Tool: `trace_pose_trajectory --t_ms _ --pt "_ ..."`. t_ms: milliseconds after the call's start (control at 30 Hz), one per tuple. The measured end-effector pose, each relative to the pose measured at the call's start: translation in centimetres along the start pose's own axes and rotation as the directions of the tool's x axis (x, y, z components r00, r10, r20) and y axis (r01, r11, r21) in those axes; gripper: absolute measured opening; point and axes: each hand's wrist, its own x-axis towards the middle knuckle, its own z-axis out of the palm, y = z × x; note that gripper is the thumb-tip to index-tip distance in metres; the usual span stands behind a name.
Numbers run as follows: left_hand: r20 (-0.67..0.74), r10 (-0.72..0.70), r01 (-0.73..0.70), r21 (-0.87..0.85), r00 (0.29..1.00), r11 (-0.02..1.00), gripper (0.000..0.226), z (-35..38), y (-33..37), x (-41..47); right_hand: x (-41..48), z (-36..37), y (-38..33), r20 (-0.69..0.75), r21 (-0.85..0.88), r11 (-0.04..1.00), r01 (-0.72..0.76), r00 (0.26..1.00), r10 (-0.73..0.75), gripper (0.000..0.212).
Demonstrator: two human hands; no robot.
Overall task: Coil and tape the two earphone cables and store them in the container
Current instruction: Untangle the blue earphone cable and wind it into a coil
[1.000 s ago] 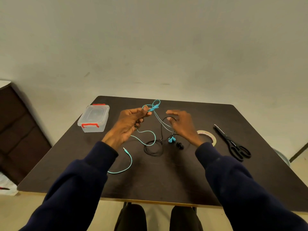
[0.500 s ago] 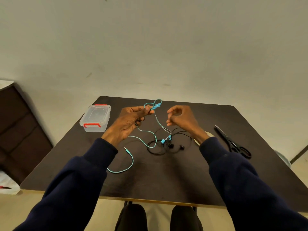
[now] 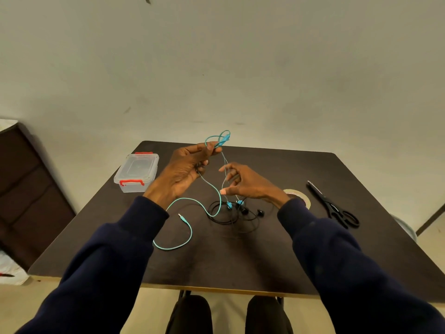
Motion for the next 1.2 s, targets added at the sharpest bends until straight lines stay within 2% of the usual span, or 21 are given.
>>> trace_pose_trajectory --t_ms 33,100,167,200,333,467,533,633,767,900,1067,1200 --pt "0.009 -0.001 0.001 0.002 1.0 1.0 0.033 0.0 0.1 -0.1 0.0 0.2 0.0 -0.004 -0.016 1.0 0.0 1.0 0.0 0.06" --pt "0.019 -0.003 0.003 -0.001 1.0 1.0 0.032 0.0 0.3 -0.3 -0.1 0.4 -0.1 0.007 -0.046 0.999 0.018 1.0 -0.018 0.04" --pt "0.015 -0.011 0.011 0.003 1.0 1.0 0.031 -0.2 0.4 -0.4 -0.3 0.2 -0.1 0.024 -0.011 1.0 0.026 0.999 -0.026 0.02" --pt "0.005 -0.017 0.017 0.009 1.0 1.0 0.031 -0.4 0.4 -0.5 -0.4 -0.1 -0.1 0.02 0.026 0.999 0.033 0.999 -0.033 0.017" --pt "-0.047 -0.035 0.034 -0.006 0.998 0.999 0.032 -1.1 0.3 -0.5 -0.7 -2.0 -0.3 -0.032 0.297 0.953 0.058 0.998 -0.051 0.021" --pt "-0.032 -0.068 0.066 -0.053 0.997 0.996 0.027 -1.0 0.3 -0.5 -1.0 -2.0 -1.0 0.067 0.406 0.914 0.019 0.996 -0.05 0.016" --pt "-0.014 -0.082 0.081 -0.067 0.997 0.994 0.025 -0.7 0.4 -0.5 -1.2 -1.7 -1.0 0.114 0.509 0.861 -0.004 0.992 -0.063 0.013" --pt "-0.013 -0.078 0.077 -0.051 0.997 0.996 0.024 -0.7 0.5 -0.6 -1.5 -1.6 -1.6 0.052 0.59 0.807 0.026 0.996 -0.07 0.019" --pt "-0.089 -0.05 0.051 0.006 0.995 0.999 0.033 -1.1 0.6 -1.0 -1.8 -2.8 -2.6 -0.205 0.604 0.788 0.12 0.979 0.008 0.02" --pt "-0.188 -0.052 0.071 0.098 0.981 0.993 0.024 -1.9 0.6 -1.0 -1.8 -4.7 -3.8 -0.39 0.49 0.841 0.228 0.921 -0.022 0.023" --pt "-0.229 -0.079 0.126 0.199 0.97 0.972 0.032 -1.8 -0.1 -1.3 -1.8 -6.0 -5.0 -0.447 0.31 0.913 0.267 0.888 -0.108 0.018" --pt "-0.198 -0.127 0.176 0.256 0.972 0.951 0.043 -1.7 -0.7 -1.6 -2.1 -6.3 -5.4 -0.362 0.206 0.971 0.121 0.931 -0.04 0.013"
